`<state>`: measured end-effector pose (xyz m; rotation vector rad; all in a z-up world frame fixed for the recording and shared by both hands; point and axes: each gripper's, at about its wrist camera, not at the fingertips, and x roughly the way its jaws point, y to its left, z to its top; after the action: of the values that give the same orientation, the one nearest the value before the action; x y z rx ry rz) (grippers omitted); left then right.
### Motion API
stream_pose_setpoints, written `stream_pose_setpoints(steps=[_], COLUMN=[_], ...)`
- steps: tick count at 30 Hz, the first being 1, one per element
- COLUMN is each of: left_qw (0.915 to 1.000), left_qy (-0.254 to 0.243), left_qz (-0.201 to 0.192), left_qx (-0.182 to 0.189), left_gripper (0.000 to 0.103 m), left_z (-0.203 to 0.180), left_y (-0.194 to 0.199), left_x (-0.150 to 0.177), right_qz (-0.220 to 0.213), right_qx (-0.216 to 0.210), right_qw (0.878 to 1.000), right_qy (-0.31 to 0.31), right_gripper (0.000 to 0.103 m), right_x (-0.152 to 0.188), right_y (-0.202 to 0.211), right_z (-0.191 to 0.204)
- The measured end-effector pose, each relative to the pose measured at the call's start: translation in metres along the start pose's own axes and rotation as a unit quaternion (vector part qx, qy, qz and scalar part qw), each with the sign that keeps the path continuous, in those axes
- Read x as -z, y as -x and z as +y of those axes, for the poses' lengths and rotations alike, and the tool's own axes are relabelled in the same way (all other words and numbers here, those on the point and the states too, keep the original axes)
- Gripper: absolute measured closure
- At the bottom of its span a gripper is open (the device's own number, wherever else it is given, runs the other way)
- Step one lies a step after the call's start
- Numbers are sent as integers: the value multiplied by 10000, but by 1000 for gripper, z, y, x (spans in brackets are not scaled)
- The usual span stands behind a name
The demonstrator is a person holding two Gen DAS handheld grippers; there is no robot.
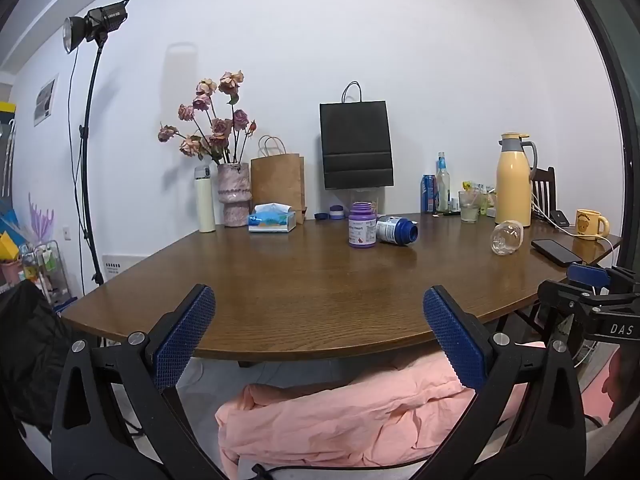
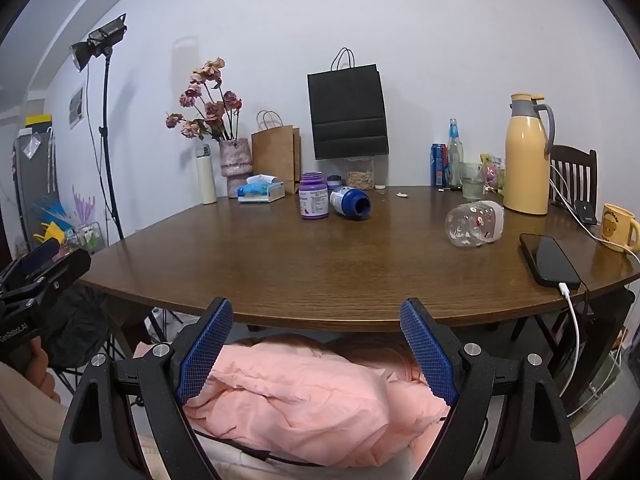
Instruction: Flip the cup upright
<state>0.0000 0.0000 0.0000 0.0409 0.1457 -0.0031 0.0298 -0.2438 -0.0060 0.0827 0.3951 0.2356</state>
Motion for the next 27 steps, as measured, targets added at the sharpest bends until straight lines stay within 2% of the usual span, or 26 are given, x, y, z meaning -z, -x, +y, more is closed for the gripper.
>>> stream_pose_setpoints(steps=[27], left_qw=[10000], left_qy=[-6], left_qz=[-39], left_qx=[-14], left_gripper=[0], left_z=[1], left_y=[-1], left_x=[-1], right_qz=[-22], right_qx=[17], right_qw=[10000], right_qy=[-8], right_gripper=[13], right_x=[6], right_y=[2], right_z=[-3])
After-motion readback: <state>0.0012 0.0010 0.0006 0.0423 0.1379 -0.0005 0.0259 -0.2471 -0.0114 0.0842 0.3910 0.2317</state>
